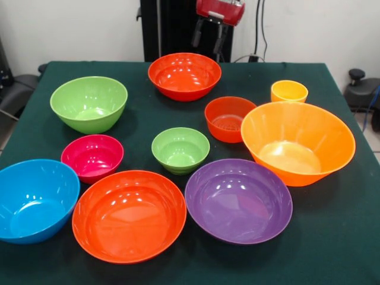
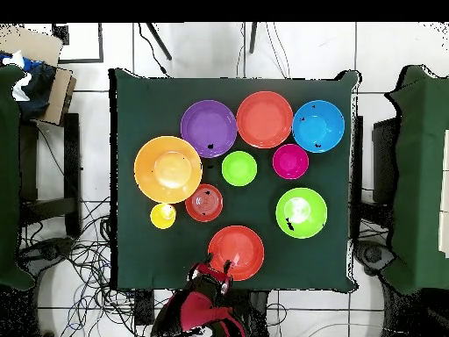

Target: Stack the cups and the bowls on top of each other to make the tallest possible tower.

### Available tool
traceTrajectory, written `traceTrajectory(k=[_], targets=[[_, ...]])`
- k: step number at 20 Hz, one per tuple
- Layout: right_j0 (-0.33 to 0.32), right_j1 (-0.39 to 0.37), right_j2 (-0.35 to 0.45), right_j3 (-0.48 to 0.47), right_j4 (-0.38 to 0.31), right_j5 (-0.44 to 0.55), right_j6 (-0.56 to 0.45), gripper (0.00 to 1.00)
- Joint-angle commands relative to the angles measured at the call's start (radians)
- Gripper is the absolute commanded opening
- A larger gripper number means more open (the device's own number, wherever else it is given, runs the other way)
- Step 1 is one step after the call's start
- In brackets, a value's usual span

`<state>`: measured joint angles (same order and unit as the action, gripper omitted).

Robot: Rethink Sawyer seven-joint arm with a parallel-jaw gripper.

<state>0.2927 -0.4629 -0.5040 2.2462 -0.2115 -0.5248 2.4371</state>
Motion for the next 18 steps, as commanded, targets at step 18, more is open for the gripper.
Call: traceTrajectory(k=[18], targets=[[0.128,0.084,0.011,-0.124,0.217,0.002,0.05,1.0]])
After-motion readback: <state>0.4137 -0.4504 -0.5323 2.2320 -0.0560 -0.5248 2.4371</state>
